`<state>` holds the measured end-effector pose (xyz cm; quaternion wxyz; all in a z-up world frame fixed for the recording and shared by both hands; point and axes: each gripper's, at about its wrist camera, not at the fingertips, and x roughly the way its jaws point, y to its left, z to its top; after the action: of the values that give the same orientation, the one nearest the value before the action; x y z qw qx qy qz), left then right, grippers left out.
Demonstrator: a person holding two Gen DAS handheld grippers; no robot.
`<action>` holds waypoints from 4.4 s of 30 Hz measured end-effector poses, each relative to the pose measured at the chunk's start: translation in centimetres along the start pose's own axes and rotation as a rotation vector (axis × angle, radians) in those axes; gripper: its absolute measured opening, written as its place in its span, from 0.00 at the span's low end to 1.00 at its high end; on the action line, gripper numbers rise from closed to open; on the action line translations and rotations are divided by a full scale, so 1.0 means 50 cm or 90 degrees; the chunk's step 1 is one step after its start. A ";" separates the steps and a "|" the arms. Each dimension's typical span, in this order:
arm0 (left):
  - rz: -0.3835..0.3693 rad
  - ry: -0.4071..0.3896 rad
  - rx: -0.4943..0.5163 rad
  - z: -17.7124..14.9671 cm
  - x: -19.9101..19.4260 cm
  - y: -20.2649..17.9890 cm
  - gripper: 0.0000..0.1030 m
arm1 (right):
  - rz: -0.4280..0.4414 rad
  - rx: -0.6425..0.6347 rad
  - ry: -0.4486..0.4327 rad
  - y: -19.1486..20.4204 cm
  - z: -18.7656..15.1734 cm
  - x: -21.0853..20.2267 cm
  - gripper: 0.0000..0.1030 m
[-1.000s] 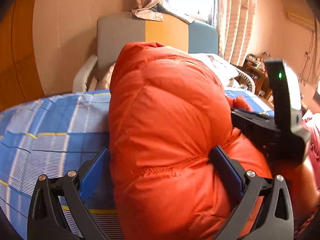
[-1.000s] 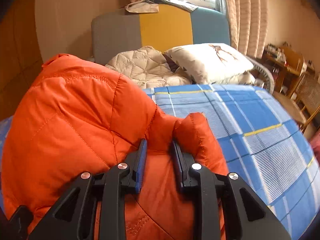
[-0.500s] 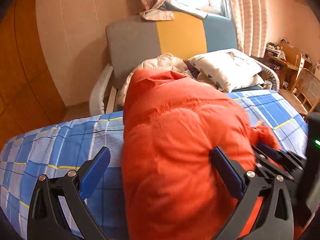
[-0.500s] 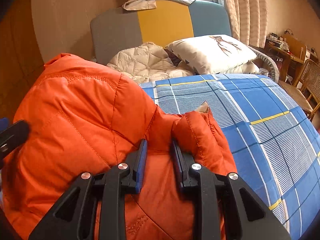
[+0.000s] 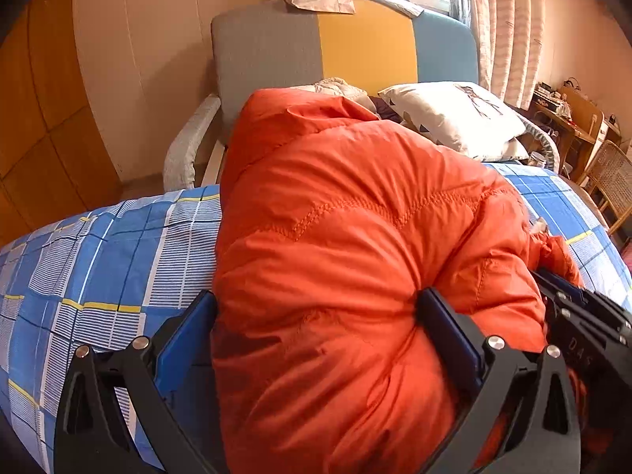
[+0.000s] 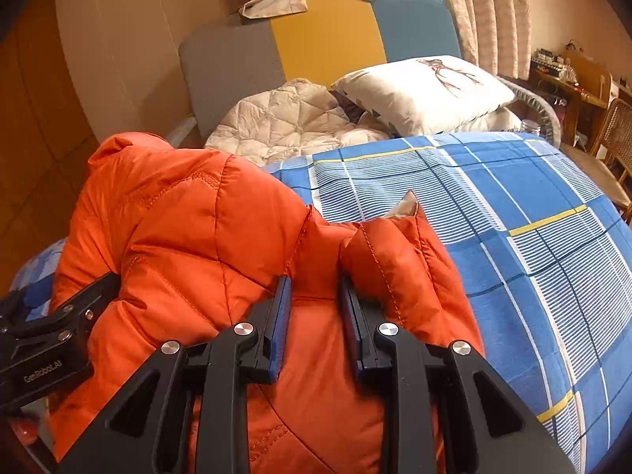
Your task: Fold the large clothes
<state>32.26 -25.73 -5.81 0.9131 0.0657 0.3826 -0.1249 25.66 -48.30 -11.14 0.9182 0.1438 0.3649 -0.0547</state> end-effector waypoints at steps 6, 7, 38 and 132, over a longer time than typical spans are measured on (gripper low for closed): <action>-0.011 -0.018 -0.003 -0.043 -0.077 0.022 0.98 | -0.012 -0.015 0.018 0.014 0.001 -0.062 0.40; -0.009 -0.023 0.003 -0.049 -0.090 0.025 0.98 | -0.010 -0.012 0.013 0.014 -0.001 -0.076 0.46; -0.285 0.147 -0.094 -0.139 -0.069 0.128 0.98 | 0.294 0.095 0.225 -0.094 -0.067 -0.036 0.97; 0.056 0.028 -0.074 -0.220 -0.196 0.419 0.96 | 0.030 -0.076 0.030 0.336 -0.095 -0.030 0.26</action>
<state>23.96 -1.52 -5.99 0.9111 0.0322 0.4062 -0.0612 24.89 -30.83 -9.63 0.9173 0.0982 0.3859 -0.0077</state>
